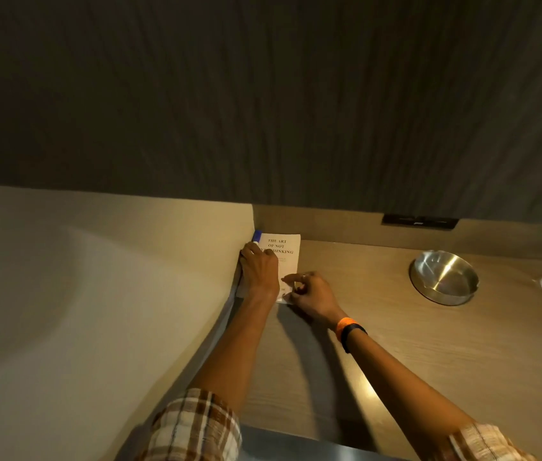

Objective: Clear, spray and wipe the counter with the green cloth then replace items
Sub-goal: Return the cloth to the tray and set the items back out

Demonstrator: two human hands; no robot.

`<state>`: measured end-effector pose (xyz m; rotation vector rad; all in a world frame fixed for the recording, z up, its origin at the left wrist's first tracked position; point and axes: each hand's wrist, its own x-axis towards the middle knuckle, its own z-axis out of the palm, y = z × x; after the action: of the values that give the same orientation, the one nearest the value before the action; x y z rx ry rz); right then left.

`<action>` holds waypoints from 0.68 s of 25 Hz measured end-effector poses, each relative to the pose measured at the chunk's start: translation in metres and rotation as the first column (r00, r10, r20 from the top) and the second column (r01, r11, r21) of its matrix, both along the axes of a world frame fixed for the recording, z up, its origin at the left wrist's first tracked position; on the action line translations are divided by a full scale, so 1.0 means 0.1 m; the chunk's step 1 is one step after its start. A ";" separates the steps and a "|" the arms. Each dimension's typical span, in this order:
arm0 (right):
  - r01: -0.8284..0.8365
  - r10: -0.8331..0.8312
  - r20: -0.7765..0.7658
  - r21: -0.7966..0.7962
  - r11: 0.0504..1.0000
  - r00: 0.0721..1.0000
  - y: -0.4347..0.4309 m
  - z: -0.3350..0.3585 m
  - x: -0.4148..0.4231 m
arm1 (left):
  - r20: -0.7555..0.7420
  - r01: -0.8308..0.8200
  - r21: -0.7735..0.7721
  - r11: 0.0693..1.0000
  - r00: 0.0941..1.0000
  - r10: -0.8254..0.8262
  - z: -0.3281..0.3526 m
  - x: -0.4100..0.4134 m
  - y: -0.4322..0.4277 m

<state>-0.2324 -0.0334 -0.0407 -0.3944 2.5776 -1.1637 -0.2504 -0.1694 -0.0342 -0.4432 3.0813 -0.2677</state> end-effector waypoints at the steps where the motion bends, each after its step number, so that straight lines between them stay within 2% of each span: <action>1: -0.019 0.021 0.048 -0.044 0.999 0.999 0.05 0.02 0.01 | 0.008 0.002 -0.002 1.000 1.000 -0.002 0.02 -0.04 -0.01; 4: 0.027 0.007 0.181 -0.187 0.982 0.984 0.20 0.06 0.03 | -0.008 0.000 0.072 0.997 1.000 0.000 0.06 -0.10 -0.01; 6: 0.158 -0.110 0.190 -0.259 0.953 0.976 0.27 0.07 0.05 | -0.098 0.040 0.249 0.968 0.995 -0.016 0.05 -0.09 0.10; 8: 0.294 -0.251 0.169 -0.319 0.901 0.953 0.42 0.07 0.06 | -0.185 0.115 0.523 0.845 0.983 -0.020 0.06 -0.07 0.37; 10: 0.371 -0.347 0.131 -0.341 0.864 0.929 0.60 0.07 0.08 | -0.211 0.155 0.704 0.693 0.978 -0.005 0.06 -0.02 0.72; 13: 0.331 -0.336 0.034 -0.288 0.899 0.941 0.85 0.07 0.07 | -0.181 0.153 0.820 0.551 0.984 -0.005 0.05 0.05 1.14; 15: 0.306 -0.307 0.033 -0.233 0.923 0.951 0.98 0.09 0.05 | -0.159 0.157 0.849 0.504 0.987 -0.039 0.01 0.09 1.26; 17: 0.278 -0.275 0.042 -0.182 0.943 0.960 1.09 0.12 0.01 | -0.136 0.141 0.908 0.394 0.990 -0.041 -0.02 0.13 1.25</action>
<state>-0.2314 0.0760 -0.0288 -0.0579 2.5775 -1.5035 -0.2376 -0.0443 -0.0359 -0.1954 2.6958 1.4593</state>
